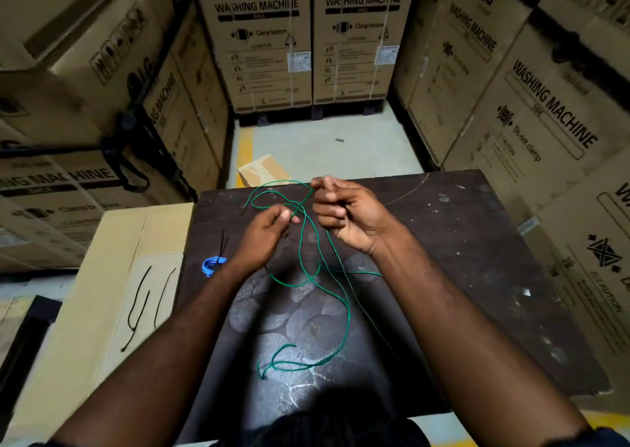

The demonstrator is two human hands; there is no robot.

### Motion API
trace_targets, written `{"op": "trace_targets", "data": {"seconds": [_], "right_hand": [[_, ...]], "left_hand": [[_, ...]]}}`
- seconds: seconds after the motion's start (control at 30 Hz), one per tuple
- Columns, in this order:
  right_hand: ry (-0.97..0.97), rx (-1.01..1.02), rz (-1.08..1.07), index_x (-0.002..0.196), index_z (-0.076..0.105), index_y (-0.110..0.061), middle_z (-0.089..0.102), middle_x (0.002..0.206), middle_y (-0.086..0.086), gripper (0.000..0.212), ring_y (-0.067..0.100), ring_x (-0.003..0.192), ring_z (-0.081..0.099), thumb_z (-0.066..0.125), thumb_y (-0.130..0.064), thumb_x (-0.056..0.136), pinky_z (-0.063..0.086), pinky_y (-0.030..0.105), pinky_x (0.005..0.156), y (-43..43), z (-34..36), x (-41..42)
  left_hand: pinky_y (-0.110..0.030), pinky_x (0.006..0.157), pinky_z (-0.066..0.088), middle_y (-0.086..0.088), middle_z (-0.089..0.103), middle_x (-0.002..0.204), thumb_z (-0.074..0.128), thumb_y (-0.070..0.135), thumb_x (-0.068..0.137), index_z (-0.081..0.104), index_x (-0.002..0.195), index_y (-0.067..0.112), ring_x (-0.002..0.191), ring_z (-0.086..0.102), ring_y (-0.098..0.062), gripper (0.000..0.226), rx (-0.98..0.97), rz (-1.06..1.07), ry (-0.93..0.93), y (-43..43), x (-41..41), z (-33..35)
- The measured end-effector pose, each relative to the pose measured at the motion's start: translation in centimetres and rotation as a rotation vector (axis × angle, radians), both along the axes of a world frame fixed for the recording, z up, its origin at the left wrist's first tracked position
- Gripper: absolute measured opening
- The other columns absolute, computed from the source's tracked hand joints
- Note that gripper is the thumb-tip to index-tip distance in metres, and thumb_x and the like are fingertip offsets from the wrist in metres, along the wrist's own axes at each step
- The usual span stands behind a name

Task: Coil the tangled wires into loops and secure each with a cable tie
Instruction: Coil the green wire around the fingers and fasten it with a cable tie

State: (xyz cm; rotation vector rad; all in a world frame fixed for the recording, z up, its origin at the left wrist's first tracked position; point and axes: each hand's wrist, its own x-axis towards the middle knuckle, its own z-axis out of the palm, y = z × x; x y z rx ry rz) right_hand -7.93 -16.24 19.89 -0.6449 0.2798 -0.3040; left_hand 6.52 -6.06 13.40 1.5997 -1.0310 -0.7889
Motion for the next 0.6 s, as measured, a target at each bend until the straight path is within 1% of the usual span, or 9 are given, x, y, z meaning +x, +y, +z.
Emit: {"op": "trace_targets", "data": {"seconds": [0.07, 0.13, 0.17, 0.27, 0.33, 0.43, 0.5, 0.53, 0.6], "right_hand": [[0.036, -0.056, -0.098, 0.099, 0.056, -0.001, 0.058, 0.068, -0.002, 0.023, 0.004, 0.048, 0.048, 0.033, -0.005, 0.097, 0.038, 0.013, 0.042, 0.1, 0.2, 0.4], [0.003, -0.060, -0.163, 0.105, 0.056, 0.000, 0.070, 0.081, 0.002, 0.026, 0.008, 0.064, 0.065, 0.030, 0.000, 0.098, 0.054, 0.019, 0.059, 0.2, 0.2, 1.0], [-0.037, -0.045, -0.188, 0.107, 0.056, 0.000, 0.072, 0.087, 0.004, 0.027, 0.011, 0.072, 0.069, 0.030, 0.001, 0.098, 0.057, 0.023, 0.068, 0.1, 0.3, 1.3], [-0.100, -0.039, -0.293, 0.110, 0.054, -0.001, 0.071, 0.102, 0.009, 0.026, 0.019, 0.092, 0.070, 0.031, 0.001, 0.098, 0.054, 0.032, 0.087, -0.8, 0.3, 2.4], [0.041, -0.101, -0.420, 0.118, 0.051, 0.001, 0.065, 0.117, 0.015, 0.025, 0.024, 0.102, 0.065, 0.036, -0.001, 0.098, 0.050, 0.035, 0.094, -1.4, -0.9, 3.1], [0.390, -0.355, -0.544, 0.126, 0.049, 0.003, 0.059, 0.127, 0.022, 0.029, 0.021, 0.105, 0.062, 0.043, -0.001, 0.098, 0.048, 0.029, 0.094, -1.7, -3.9, 3.6], [0.442, -0.562, -0.513, 0.122, 0.052, 0.007, 0.060, 0.121, 0.027, 0.028, 0.012, 0.093, 0.066, 0.044, 0.004, 0.096, 0.050, 0.023, 0.090, -1.8, -5.1, 3.5], [0.442, -0.679, -0.480, 0.119, 0.054, 0.009, 0.062, 0.117, 0.029, 0.026, 0.008, 0.089, 0.067, 0.046, 0.006, 0.094, 0.050, 0.022, 0.090, -1.8, -5.5, 3.3], [0.439, -0.951, -0.397, 0.111, 0.060, 0.008, 0.067, 0.108, 0.022, 0.022, -0.002, 0.087, 0.066, 0.050, 0.007, 0.092, 0.049, 0.015, 0.088, -1.3, -5.6, 2.7]], "left_hand": [[-0.013, 0.048, 0.028, 0.009, 0.040, 0.053, 0.042, 0.014, 0.101, 0.058, 0.085, 0.006, 0.048, 0.033, 0.001, 0.024, 0.011, -0.001, 0.037, 0.4, -0.7, -0.1], [-0.012, 0.048, 0.028, 0.002, 0.038, 0.058, 0.038, 0.008, 0.102, 0.056, 0.089, -0.001, 0.048, 0.033, 0.001, 0.024, 0.015, -0.024, 0.019, 0.9, -1.4, 0.5], [-0.012, 0.048, 0.029, -0.001, 0.038, 0.059, 0.038, 0.009, 0.102, 0.056, 0.089, 0.000, 0.048, 0.033, 0.001, 0.024, 0.013, -0.038, -0.005, 1.1, -1.7, 0.8], [-0.012, 0.050, 0.030, -0.006, 0.040, 0.061, 0.039, 0.013, 0.102, 0.058, 0.087, 0.005, 0.049, 0.037, -0.002, 0.026, 0.043, -0.073, -0.106, 2.1, -1.9, 1.1], [-0.013, 0.054, 0.033, 0.000, 0.045, 0.060, 0.040, 0.016, 0.102, 0.060, 0.088, 0.009, 0.052, 0.041, -0.002, 0.025, 0.075, -0.107, -0.246, 2.6, -1.5, 0.9], [-0.021, 0.064, 0.035, 0.010, 0.052, 0.064, 0.043, 0.020, 0.101, 0.063, 0.089, 0.016, 0.062, 0.053, -0.002, 0.024, 0.110, -0.189, -0.491, 2.5, -1.4, 1.0], [-0.026, 0.072, 0.038, 0.005, 0.064, 0.077, 0.040, 0.027, 0.097, 0.065, 0.089, 0.015, 0.079, 0.062, -0.016, 0.029, 0.120, -0.198, -0.574, 2.2, -1.3, 1.4], [-0.027, 0.075, 0.039, 0.001, 0.068, 0.085, 0.038, 0.029, 0.094, 0.066, 0.088, 0.016, 0.084, 0.063, -0.020, 0.031, 0.116, -0.187, -0.590, 2.1, -1.2, 1.7], [-0.030, 0.076, 0.043, 0.000, 0.071, 0.088, 0.038, 0.030, 0.089, 0.066, 0.086, 0.018, 0.085, 0.064, -0.021, 0.030, 0.102, -0.153, -0.598, 2.0, -1.0, 2.4]]}}
